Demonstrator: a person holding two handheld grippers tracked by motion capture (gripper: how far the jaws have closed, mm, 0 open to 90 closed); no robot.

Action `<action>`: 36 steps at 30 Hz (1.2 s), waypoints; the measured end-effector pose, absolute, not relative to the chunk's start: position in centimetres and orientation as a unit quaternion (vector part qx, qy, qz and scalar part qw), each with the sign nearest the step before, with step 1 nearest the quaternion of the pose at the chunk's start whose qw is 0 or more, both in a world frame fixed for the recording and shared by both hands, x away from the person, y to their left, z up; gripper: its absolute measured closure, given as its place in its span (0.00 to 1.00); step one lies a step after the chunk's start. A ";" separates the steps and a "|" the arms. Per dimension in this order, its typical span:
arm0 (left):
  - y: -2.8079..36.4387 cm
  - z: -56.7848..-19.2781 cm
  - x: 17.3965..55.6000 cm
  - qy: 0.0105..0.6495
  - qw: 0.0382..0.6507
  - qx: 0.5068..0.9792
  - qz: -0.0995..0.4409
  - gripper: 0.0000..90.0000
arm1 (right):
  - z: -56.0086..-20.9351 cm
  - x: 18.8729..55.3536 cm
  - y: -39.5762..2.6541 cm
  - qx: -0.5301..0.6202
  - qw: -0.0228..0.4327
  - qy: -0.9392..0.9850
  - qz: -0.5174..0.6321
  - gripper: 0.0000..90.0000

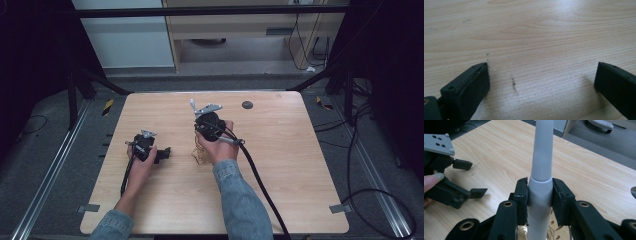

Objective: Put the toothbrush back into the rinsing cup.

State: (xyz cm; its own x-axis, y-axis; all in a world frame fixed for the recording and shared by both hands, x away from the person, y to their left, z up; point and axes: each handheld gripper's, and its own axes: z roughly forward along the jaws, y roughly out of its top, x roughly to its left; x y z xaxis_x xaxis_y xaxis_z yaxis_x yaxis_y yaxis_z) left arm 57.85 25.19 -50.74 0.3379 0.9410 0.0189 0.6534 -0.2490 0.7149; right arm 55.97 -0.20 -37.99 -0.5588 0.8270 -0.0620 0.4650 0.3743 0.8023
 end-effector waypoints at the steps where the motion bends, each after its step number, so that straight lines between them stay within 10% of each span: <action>1: 25.2 -50.7 57.8 0.527 0.312 0.756 0.230 0.00 | -38.0 56.0 -0.2 0.407 0.235 0.795 0.384 0.75; 36: 25.1 -50.7 57.8 0.526 0.312 0.757 0.231 0.00 | -38.9 56.1 -0.2 0.408 0.225 0.807 0.363 0.75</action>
